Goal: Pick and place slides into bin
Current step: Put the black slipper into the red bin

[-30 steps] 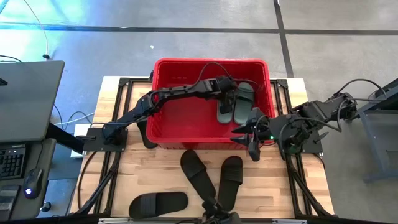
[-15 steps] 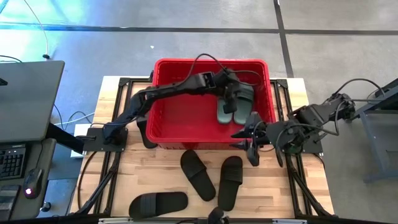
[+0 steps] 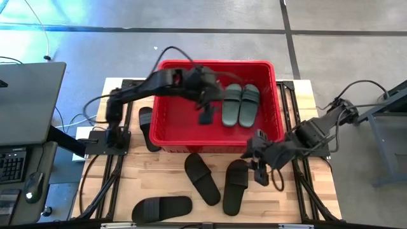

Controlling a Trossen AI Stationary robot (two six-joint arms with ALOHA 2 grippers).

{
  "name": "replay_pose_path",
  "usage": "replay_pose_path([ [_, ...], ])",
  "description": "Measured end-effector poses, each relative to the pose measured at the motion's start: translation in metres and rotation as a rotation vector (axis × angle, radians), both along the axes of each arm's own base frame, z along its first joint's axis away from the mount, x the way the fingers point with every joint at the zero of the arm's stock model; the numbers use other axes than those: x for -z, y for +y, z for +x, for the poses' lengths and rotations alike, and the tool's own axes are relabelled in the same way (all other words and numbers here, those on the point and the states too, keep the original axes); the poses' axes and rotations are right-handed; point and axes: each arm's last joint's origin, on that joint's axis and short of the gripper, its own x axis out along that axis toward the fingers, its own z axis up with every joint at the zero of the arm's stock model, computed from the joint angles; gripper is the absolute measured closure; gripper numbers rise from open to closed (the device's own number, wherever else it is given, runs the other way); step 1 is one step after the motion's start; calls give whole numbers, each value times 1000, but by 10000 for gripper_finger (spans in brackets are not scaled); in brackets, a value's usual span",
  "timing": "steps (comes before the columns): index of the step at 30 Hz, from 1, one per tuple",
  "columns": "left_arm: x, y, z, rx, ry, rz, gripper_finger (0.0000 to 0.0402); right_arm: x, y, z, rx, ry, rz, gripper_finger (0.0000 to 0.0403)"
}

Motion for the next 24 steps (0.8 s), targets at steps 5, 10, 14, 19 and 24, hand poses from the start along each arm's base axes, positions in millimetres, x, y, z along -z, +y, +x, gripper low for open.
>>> replay_pose_path([
  [5, -9, -48, -30, 11, 133, -20, 248, 17, -1, 1, 20, 149, -98, 265],
  [10, -4, -95, -44, -9, 251, -90, 252, 32, 11, 5, -126, 264, -124, 265],
  [14, 3, -130, -46, 37, 292, -89, 252, 47, 18, 4, -282, 401, -207, 265],
  [19, 5, -159, -47, -6, 258, -83, 257, 64, 25, 16, -271, 466, -240, 265],
  [24, 7, -181, -52, -26, 254, -120, 263, 90, 54, 38, -341, 451, -189, 265],
])
